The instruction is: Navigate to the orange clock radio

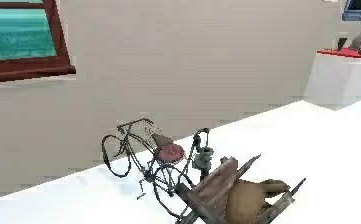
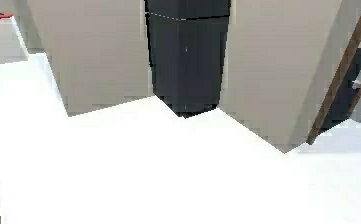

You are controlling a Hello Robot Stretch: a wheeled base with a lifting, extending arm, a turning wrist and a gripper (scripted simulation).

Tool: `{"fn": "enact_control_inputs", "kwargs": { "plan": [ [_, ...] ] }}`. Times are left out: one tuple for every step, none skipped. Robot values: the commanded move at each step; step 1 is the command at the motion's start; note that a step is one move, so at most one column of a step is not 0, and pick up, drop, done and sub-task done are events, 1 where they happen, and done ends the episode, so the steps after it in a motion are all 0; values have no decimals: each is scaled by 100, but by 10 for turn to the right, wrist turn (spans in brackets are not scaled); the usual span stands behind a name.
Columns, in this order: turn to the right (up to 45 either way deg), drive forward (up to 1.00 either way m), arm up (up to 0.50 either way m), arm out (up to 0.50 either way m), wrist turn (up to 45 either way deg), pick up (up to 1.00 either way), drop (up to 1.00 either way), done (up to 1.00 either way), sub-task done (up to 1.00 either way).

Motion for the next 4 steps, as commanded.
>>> {"fn": "enact_control_inputs", "kwargs": {
  "plan": [
    [-450, 0, 0, 0, 0, 0, 0, 0, 0],
    [-450, 0, 0, 0, 0, 0, 0, 0, 0],
    [-450, 0, 0, 0, 0, 0, 0, 0, 0],
    [-150, 0, 0, 0, 0, 0, 0, 0, 0]
  ]
}}
